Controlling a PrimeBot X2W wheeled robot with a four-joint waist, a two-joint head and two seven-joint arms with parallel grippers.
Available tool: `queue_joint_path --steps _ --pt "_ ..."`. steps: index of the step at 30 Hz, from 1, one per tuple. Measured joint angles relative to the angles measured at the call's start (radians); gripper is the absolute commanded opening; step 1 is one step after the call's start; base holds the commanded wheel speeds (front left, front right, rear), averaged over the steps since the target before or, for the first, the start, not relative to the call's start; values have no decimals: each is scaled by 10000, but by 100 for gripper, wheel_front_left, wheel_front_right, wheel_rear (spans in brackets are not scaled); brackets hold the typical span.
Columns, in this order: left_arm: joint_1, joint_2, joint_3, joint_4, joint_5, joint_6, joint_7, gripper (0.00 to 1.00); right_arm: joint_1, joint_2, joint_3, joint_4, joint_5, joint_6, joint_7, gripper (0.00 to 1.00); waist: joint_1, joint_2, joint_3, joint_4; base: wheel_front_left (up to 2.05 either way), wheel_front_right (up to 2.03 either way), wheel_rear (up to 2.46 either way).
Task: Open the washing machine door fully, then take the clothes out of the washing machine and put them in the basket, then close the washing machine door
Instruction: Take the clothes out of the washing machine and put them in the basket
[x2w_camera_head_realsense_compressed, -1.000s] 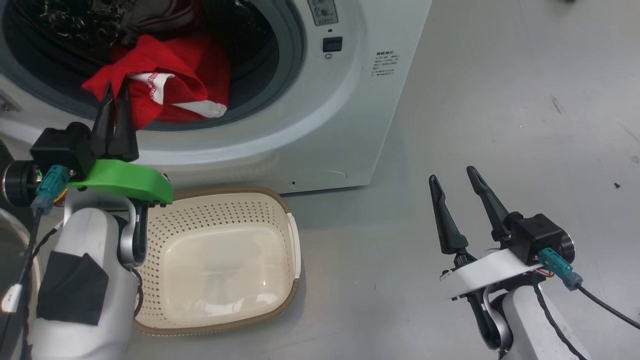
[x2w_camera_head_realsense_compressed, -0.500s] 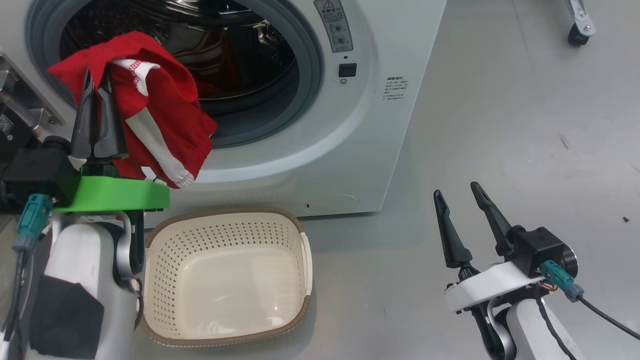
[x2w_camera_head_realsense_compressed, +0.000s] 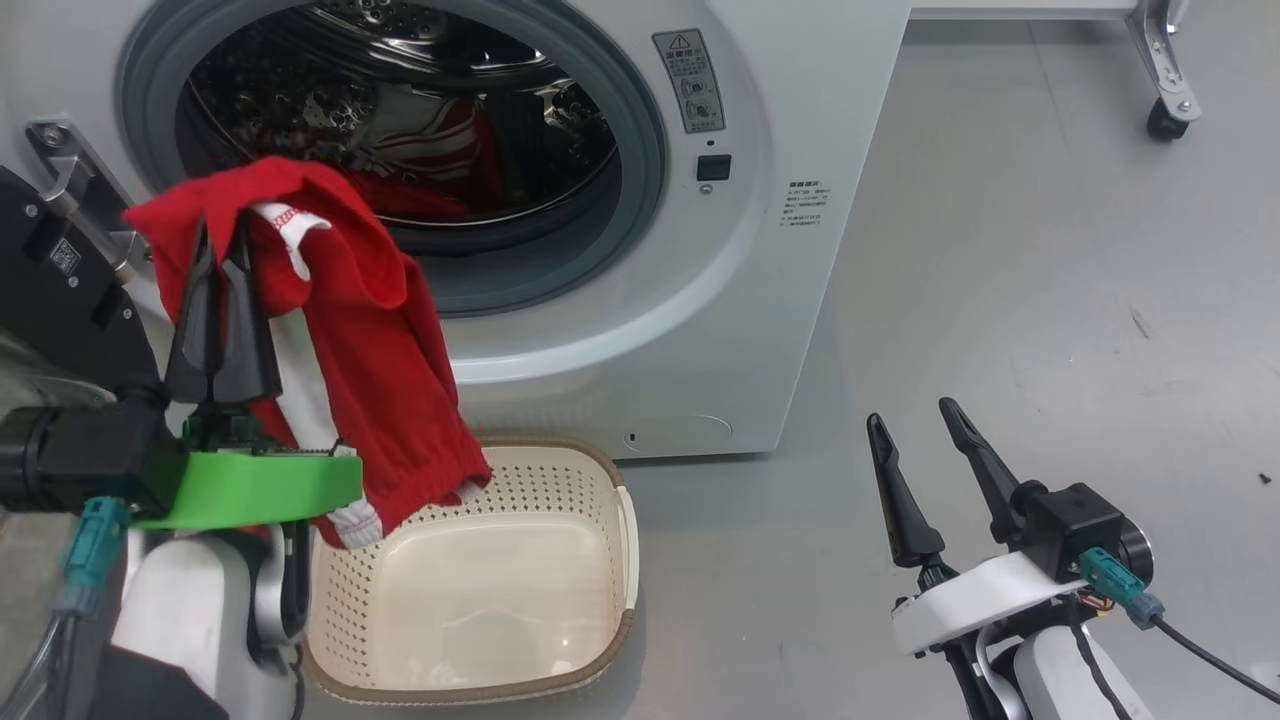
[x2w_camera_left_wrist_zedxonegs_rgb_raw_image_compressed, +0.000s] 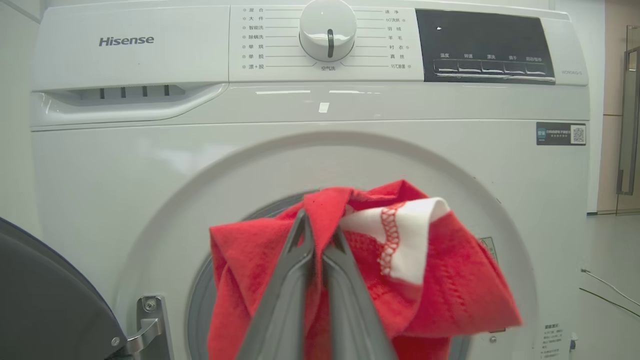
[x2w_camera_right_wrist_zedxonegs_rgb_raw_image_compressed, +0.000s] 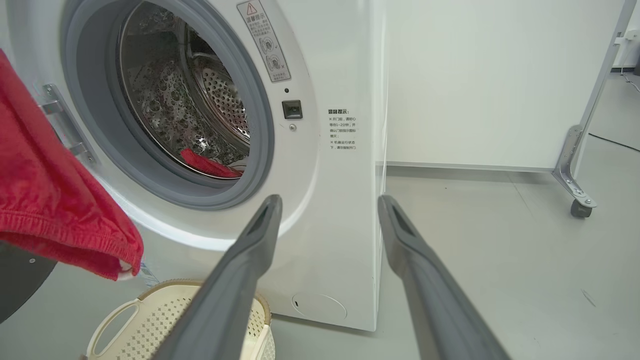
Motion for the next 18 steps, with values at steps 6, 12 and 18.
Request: queue_joint_path --steps 6,12,18 --pt "886 -46 -255 -6 -17 31 0 0 37 0 33 -21 0 52 0 100 0 0 -3 39 0 0 0" --pt "1607 -69 -516 50 -109 31 6 0 41 0 65 -119 -88 54 0 100 0 0 191 56 0 0 0" --pt "2081 -79 -648 512 -355 21 222 0 27 0 119 -272 -121 77 0 100 0 0 587 26 0 0 0"
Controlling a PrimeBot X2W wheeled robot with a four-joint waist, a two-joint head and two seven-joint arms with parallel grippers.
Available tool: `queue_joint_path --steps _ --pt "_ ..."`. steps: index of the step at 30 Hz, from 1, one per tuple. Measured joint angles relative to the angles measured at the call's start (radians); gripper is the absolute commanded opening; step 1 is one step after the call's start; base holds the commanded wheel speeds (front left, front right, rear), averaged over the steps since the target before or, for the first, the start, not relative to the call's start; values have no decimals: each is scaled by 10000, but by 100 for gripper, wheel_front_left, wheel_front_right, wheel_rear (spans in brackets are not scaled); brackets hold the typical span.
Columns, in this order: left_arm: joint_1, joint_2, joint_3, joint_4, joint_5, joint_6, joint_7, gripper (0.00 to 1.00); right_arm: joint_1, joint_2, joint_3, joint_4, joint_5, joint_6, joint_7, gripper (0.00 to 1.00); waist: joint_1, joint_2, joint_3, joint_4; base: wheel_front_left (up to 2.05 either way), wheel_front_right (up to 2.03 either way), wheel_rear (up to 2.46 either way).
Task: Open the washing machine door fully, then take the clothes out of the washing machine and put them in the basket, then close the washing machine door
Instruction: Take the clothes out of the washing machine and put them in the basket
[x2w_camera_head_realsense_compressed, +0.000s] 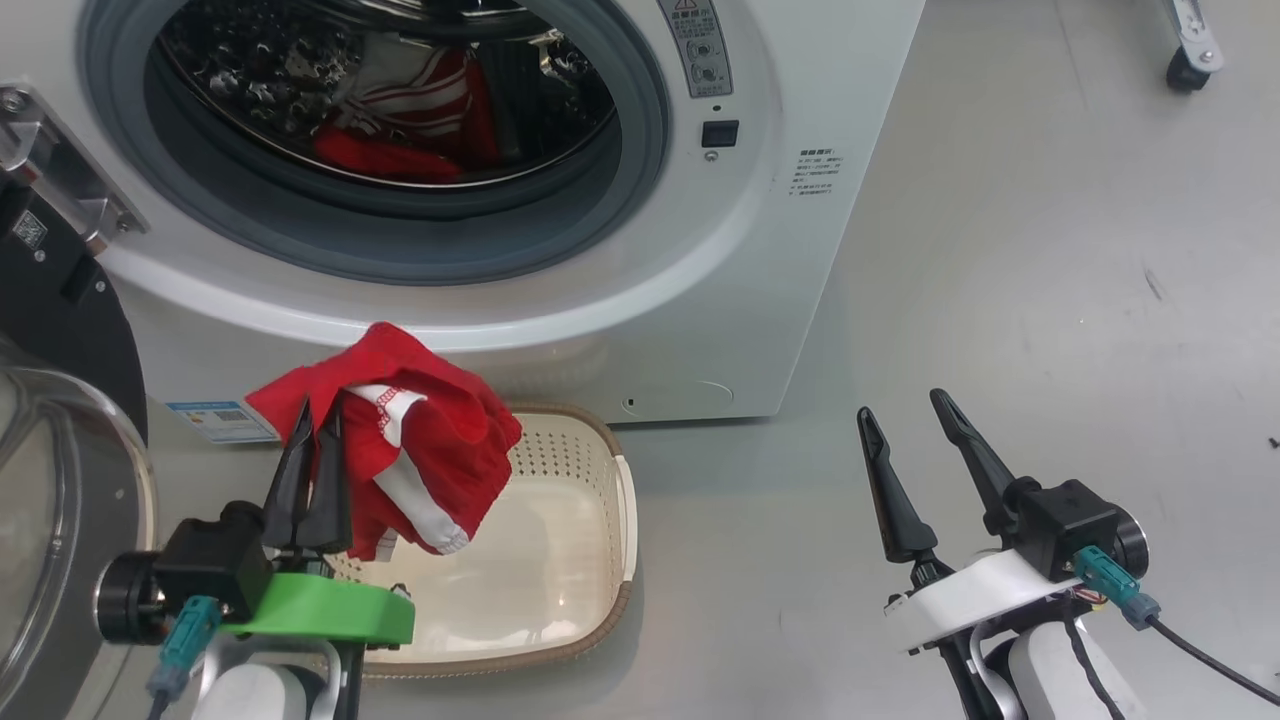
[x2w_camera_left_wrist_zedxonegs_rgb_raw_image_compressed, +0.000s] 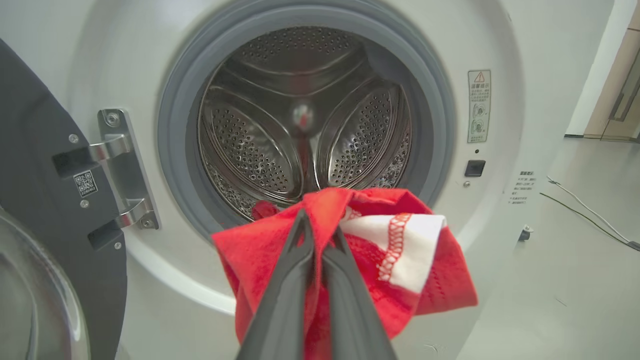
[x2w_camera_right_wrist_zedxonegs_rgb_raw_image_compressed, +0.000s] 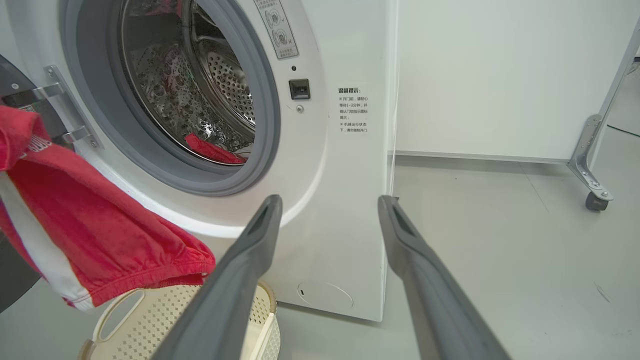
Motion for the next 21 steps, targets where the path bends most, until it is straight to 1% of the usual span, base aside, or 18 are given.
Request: queue_joint_path --steps 2,9,11,17,21 --pt "82 0 -17 176 -13 -25 61 0 -40 0 44 -58 -38 65 0 100 0 0 162 -28 0 0 0" --pt "60 -2 -136 878 -136 -148 405 0 -406 -2 105 -347 -42 65 0 100 0 0 904 -194 0 0 0" --pt "0 -4 -171 1074 -230 -242 422 0 -488 -6 138 -410 -42 65 0 100 0 0 1117 -238 0 0 0" --pt "-748 12 -134 1793 -499 -500 719 0 -881 -10 311 -619 -42 63 0 100 1 0 1823 -404 0 0 0" --pt "-1103 27 -56 2261 -648 -587 930 0 -1079 -15 437 -713 -10 59 -2 100 0 0 2189 -522 0 0 0"
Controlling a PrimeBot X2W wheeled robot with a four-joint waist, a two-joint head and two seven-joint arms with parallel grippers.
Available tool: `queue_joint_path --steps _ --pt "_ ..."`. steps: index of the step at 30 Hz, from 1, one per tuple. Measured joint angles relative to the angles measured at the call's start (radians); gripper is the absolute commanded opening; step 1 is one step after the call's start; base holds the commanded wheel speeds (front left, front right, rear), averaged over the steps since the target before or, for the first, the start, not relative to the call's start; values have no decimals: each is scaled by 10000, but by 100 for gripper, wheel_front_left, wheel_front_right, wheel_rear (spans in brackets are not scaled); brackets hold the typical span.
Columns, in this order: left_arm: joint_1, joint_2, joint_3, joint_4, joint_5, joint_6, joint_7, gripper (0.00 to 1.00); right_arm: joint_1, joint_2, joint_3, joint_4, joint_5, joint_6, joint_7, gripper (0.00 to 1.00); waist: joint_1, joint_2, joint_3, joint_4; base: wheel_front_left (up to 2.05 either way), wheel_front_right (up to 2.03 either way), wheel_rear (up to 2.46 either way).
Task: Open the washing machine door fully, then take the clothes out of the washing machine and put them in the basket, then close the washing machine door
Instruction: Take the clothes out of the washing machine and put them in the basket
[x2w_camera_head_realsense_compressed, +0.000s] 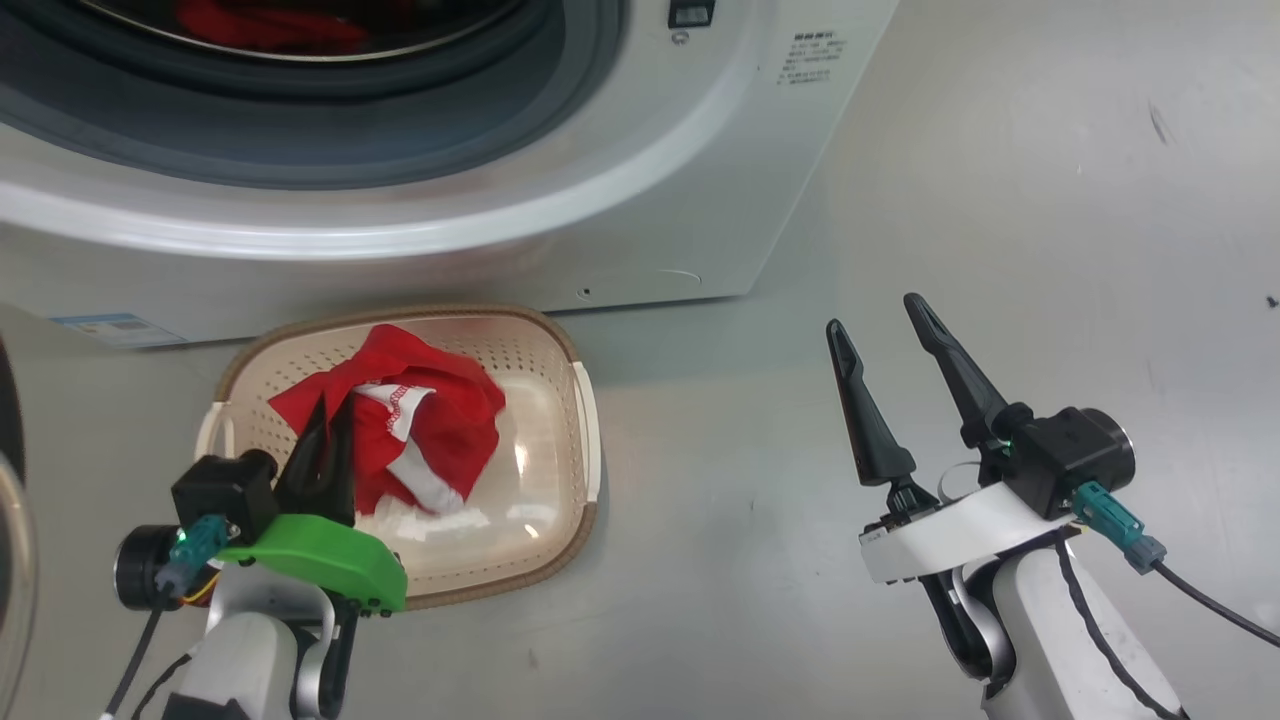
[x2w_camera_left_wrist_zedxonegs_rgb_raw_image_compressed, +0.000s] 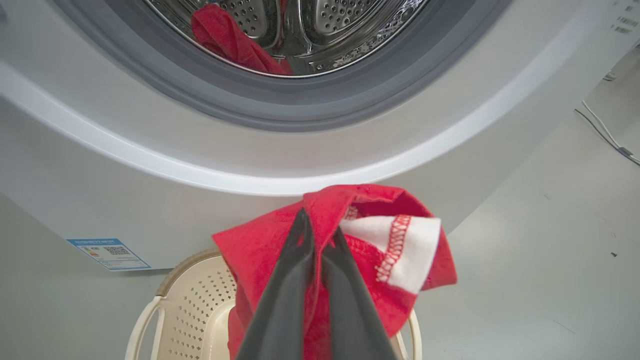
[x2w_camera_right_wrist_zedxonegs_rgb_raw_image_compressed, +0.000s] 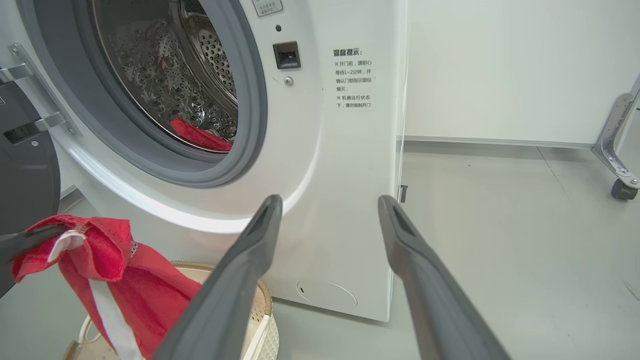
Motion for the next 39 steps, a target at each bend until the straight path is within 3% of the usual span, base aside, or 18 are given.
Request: queue_joint_path --steps 25,39 --pt "-3051 320 462 4192 -704 -608 1584 0 -1250 -4 422 -533 460 -378 0 100 1 0 2718 -1244 0 0 0" --pt "-3975 320 790 5973 -1116 -779 1557 0 -1576 -4 543 -364 460 -449 2 100 1 0 2983 -1287 0 0 0"
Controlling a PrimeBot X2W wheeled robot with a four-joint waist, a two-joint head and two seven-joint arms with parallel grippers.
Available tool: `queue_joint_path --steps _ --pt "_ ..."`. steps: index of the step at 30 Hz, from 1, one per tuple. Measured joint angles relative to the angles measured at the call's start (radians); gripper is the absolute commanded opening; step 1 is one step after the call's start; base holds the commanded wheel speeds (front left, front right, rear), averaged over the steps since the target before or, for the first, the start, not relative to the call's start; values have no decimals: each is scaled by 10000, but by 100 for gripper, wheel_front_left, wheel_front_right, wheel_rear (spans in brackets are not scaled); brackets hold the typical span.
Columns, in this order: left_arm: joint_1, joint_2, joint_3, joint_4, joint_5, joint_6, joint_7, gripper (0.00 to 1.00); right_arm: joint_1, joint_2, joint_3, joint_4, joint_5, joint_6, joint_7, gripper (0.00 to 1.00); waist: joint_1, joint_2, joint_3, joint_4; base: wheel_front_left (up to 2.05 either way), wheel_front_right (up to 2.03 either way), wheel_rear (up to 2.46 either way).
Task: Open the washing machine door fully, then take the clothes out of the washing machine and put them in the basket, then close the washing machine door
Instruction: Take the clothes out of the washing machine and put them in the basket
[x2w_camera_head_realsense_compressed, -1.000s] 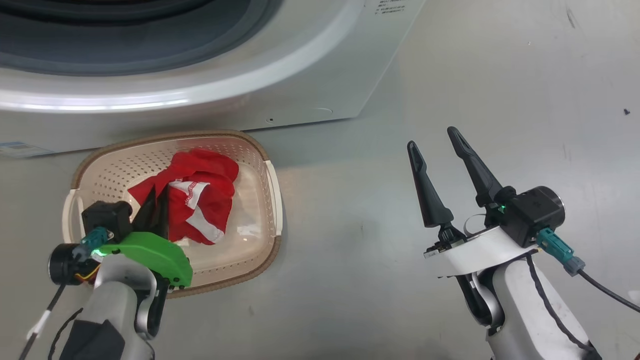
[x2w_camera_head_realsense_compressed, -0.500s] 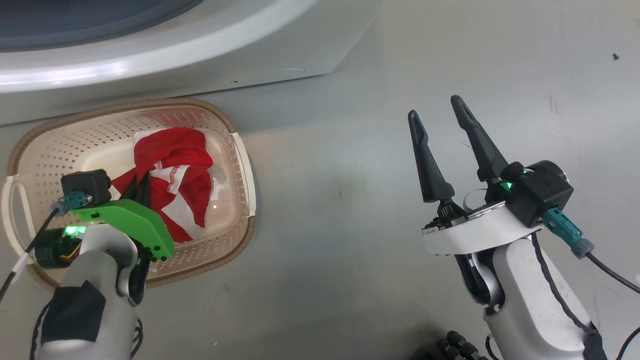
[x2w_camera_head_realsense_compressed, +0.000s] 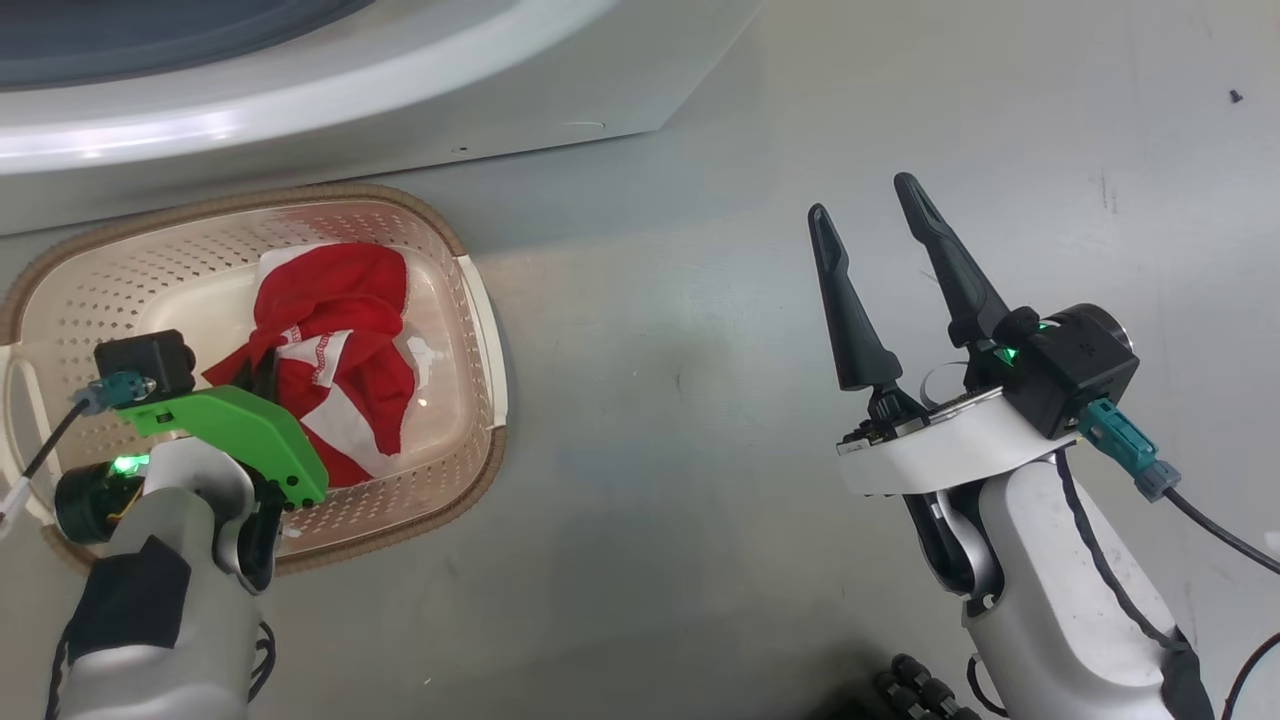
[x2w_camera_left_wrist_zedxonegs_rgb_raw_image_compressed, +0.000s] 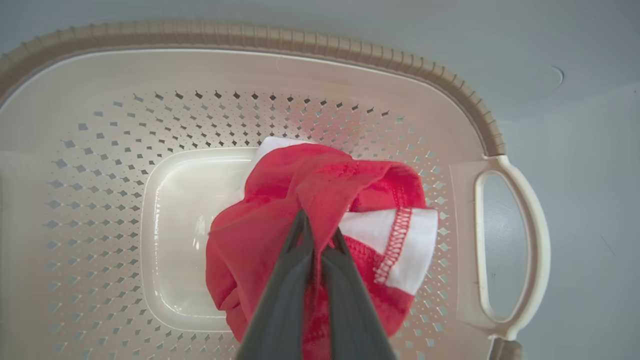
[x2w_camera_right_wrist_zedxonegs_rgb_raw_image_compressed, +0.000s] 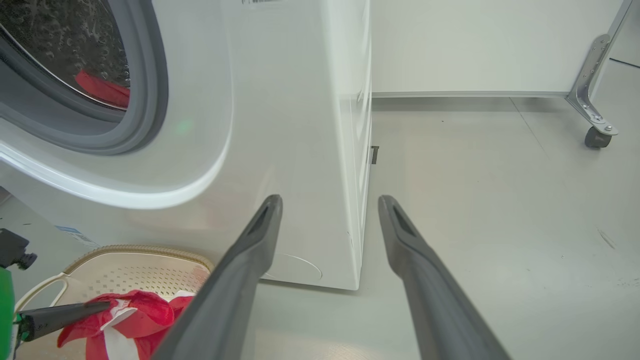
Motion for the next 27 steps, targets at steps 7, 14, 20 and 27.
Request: queue_joint_path --steps 7,14,20,27 --pt "-152 -6 -88 531 111 -48 -456 100 -5 -2 -27 119 0 -2 -2 100 0 0 -264 41 0 0 0" --pt "-249 -38 -288 706 240 -176 -1218 100 -5 -4 -148 284 -2 0 -2 100 0 0 -678 164 0 0 0" --pt "-242 -121 -472 717 443 -293 -2038 100 19 -4 -272 491 -50 13 -2 100 0 0 -1158 353 0 0 0" --pt "-158 -221 -732 554 717 -347 -2546 100 231 -8 -548 750 -215 48 -2 100 0 0 -1811 639 0 0 0"
